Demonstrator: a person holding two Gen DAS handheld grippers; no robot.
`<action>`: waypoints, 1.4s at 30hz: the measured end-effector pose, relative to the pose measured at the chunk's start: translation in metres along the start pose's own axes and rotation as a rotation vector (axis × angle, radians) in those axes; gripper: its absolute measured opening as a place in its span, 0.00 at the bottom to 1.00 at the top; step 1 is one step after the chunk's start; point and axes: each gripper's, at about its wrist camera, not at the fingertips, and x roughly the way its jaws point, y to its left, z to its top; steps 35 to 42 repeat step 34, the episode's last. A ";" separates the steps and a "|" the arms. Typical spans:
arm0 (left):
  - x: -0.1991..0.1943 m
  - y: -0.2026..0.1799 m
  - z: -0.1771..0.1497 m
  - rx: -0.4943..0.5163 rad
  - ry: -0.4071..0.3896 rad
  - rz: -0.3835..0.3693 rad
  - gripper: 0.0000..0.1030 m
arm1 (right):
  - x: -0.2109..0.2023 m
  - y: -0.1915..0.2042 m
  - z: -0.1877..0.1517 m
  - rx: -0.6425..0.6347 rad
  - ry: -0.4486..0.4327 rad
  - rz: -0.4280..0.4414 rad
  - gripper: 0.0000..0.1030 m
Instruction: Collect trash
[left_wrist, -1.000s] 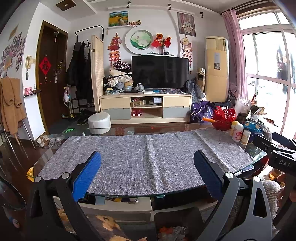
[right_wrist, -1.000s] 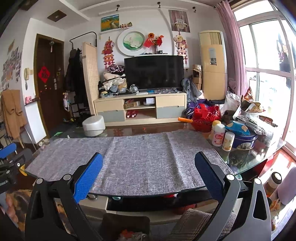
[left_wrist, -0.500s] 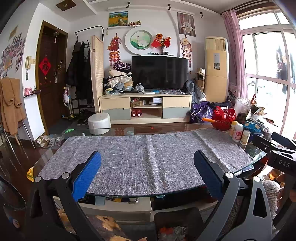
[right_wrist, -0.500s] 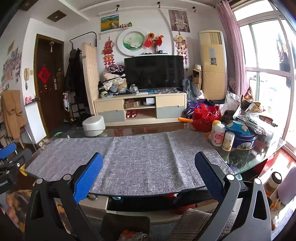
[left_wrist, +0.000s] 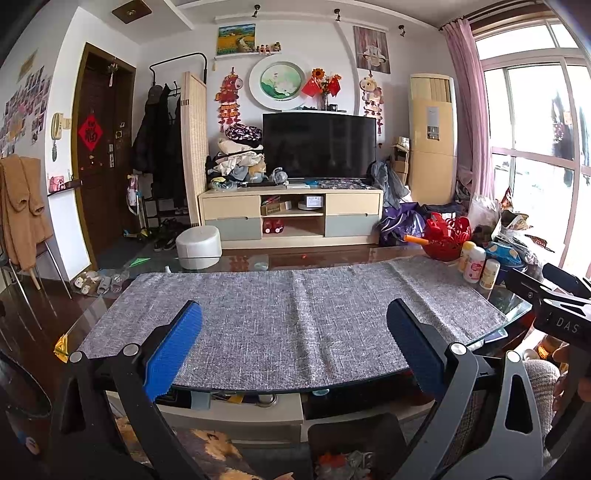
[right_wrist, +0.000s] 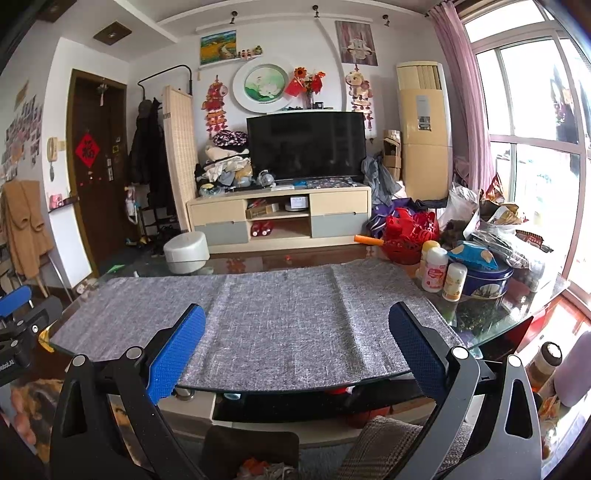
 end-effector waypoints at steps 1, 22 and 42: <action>0.000 0.000 0.000 0.000 0.001 0.000 0.92 | 0.000 0.000 0.000 -0.001 0.000 -0.001 0.97; 0.000 0.012 0.008 -0.038 0.000 0.034 0.92 | -0.001 0.005 0.001 0.010 0.008 -0.007 0.97; 0.003 0.012 0.011 -0.051 0.017 0.027 0.92 | 0.000 0.002 0.003 0.023 0.009 -0.005 0.97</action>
